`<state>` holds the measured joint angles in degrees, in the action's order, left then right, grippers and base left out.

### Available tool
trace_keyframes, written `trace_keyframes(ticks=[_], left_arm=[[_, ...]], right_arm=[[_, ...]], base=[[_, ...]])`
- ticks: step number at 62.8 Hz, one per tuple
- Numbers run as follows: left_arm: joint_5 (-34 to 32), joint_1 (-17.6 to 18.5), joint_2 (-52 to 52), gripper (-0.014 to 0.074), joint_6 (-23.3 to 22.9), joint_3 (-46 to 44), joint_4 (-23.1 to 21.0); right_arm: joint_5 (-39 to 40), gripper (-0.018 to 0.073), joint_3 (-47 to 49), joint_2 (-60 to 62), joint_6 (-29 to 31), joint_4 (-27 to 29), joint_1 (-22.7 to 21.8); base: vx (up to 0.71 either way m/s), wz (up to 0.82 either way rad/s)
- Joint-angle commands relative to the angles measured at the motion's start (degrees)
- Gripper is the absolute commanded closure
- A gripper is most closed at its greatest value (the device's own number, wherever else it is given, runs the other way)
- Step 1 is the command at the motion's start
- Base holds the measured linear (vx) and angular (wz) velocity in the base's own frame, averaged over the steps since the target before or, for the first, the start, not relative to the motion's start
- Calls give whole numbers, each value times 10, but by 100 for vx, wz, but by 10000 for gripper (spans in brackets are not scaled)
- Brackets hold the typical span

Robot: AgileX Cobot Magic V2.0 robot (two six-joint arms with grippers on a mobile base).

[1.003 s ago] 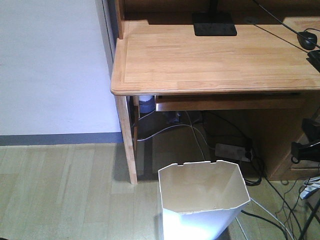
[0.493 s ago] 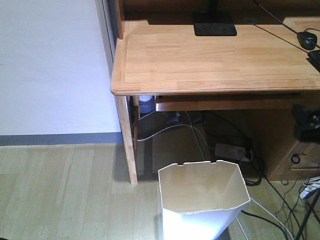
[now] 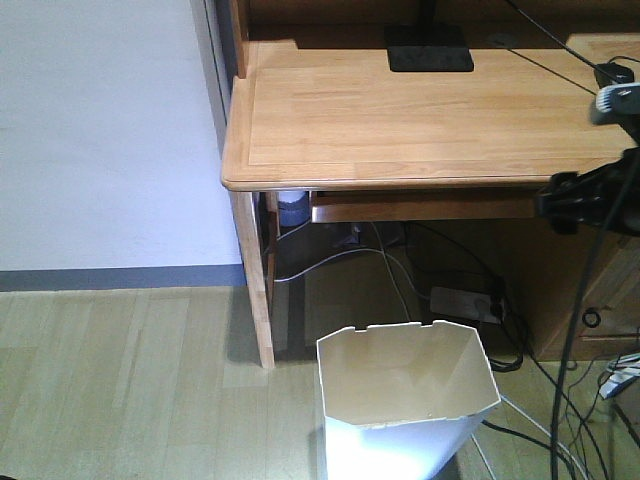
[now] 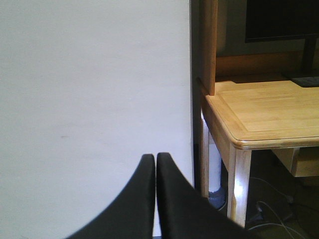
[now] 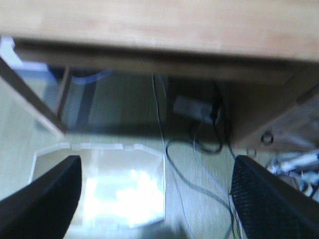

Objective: Move trash bin to bedside with robot
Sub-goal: 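Lower the right gripper down to the rim of the white trash bin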

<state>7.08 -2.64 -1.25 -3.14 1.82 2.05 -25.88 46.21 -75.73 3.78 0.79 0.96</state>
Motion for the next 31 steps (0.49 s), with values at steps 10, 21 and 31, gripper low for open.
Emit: trace_keyframes(ticks=[10,21,31], left_arm=[[-42,0,-3,603,-3,-14,-1],[-42,0,-3,603,-3,-14,-1],[-42,0,-3,603,-3,-14,-1]], right_arm=[[3,-3,54,-142,42,19,-33],[-1,-3,84,-242,130,76,-73],[45,-3,88,-330,230,123,-83]], base=[[0,0],[0,0],[0,0]])
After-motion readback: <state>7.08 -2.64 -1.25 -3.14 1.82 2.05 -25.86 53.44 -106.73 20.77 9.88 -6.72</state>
